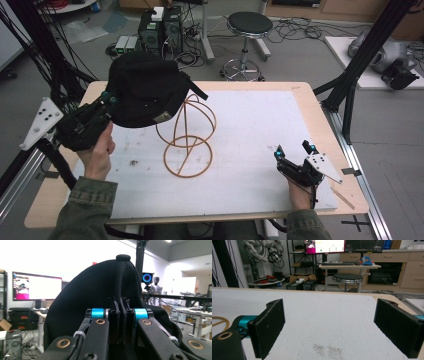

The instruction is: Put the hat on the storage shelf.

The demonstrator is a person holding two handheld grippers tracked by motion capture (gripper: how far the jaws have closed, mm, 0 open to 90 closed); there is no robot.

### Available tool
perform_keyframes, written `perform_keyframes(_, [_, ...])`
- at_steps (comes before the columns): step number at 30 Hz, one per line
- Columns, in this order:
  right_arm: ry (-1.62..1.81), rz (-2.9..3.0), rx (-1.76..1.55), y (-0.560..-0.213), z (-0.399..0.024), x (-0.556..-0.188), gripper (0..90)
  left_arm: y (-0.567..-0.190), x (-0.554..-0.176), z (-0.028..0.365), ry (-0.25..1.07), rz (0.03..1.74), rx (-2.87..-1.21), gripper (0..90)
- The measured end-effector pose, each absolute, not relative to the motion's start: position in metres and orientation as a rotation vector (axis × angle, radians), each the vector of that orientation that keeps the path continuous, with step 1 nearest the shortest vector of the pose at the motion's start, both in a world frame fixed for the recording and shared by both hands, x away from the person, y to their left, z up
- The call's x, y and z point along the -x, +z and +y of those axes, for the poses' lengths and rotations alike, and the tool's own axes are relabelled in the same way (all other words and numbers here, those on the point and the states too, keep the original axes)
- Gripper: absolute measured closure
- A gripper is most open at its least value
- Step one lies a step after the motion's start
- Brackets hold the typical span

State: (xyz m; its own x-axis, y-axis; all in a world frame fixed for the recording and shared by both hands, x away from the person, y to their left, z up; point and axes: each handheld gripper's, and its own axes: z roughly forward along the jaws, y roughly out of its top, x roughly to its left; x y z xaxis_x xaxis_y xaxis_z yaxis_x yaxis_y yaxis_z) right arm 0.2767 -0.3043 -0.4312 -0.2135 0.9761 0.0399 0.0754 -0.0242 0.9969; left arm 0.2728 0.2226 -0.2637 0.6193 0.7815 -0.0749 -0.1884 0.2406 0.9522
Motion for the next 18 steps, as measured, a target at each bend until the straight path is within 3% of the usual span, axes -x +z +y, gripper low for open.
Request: perform_keyframes(18, [1.365,1.381,-1.145,-0.429,-0.304,-0.273,9.2,-0.265,-0.297,0.171,0.628,0.570,-1.241,87.1])
